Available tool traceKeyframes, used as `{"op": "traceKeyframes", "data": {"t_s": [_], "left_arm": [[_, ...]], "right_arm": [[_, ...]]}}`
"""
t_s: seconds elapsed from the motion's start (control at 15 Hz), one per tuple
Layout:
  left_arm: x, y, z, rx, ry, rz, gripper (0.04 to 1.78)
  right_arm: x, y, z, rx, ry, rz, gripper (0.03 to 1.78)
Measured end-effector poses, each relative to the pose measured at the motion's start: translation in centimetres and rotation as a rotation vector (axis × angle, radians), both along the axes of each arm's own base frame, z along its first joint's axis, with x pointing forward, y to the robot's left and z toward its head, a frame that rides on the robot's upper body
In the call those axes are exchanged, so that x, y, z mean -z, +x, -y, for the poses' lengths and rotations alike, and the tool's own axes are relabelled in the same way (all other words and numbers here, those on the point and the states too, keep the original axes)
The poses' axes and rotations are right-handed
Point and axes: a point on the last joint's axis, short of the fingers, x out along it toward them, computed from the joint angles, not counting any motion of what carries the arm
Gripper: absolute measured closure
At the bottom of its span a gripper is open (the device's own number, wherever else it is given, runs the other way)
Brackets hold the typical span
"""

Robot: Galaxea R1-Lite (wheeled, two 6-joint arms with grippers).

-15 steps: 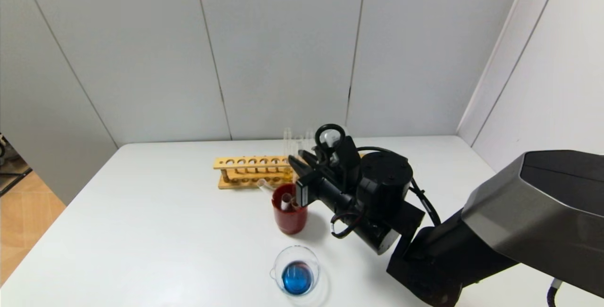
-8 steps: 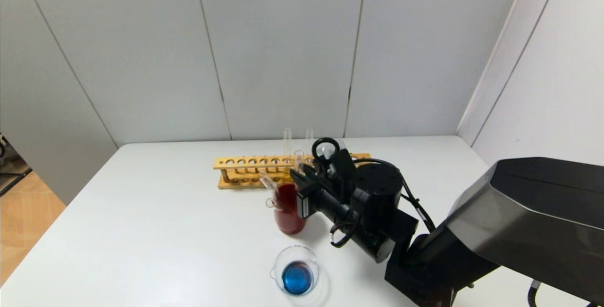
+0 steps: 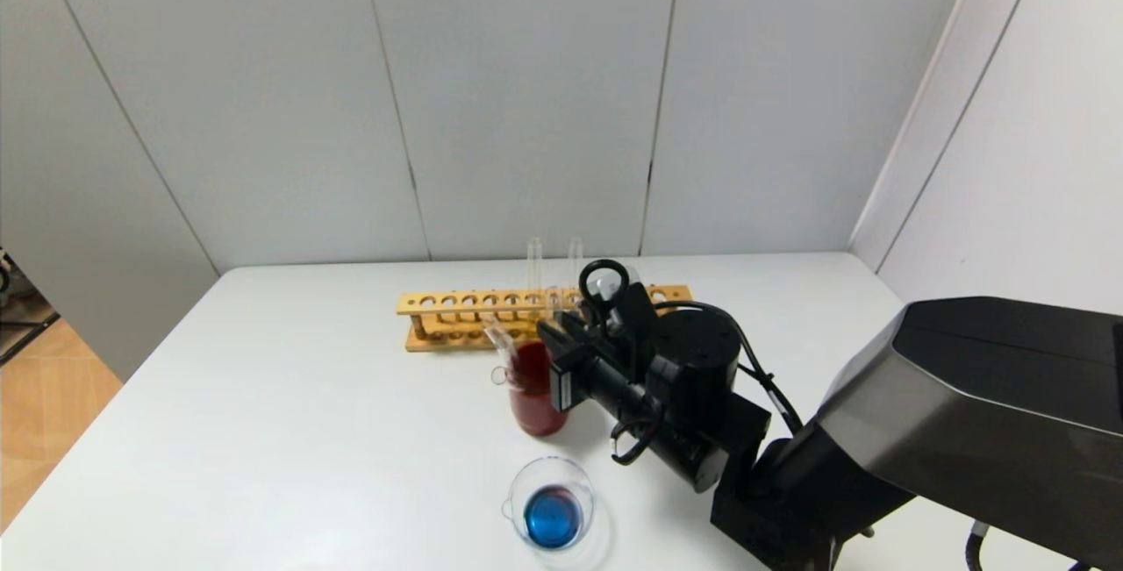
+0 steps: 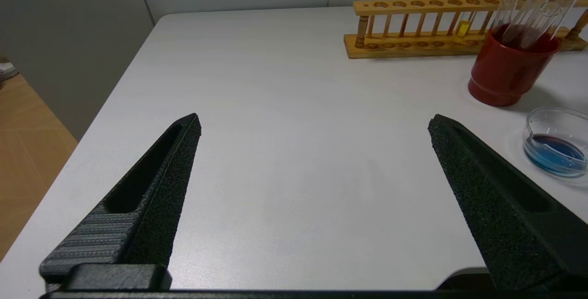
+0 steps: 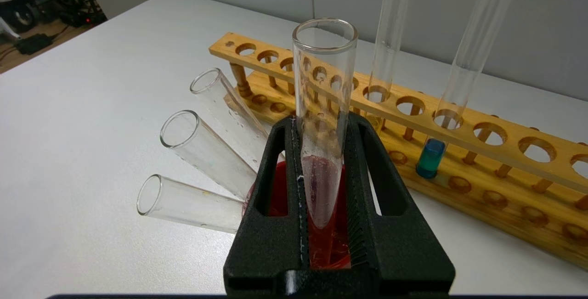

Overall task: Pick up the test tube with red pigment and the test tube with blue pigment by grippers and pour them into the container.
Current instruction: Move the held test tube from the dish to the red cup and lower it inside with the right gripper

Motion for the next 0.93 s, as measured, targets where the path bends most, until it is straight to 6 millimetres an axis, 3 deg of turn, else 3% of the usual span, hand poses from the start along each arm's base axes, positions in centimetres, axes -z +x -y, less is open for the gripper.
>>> {"op": "traceKeyframes", "data": {"t_s": [0.67, 0.93], "left_arm": [[0.0, 0.0, 0.0, 0.001, 0.000, 0.000, 0.07], [0.0, 0.0, 0.0, 0.000, 0.000, 0.000, 0.07]], "right_arm": [[0.9, -0.6, -0.6, -0.046, -0.026, -0.013, 1.46], [1.2, -0.7, -0.9, -0.057, -0.033, -0.015, 1.15]]}}
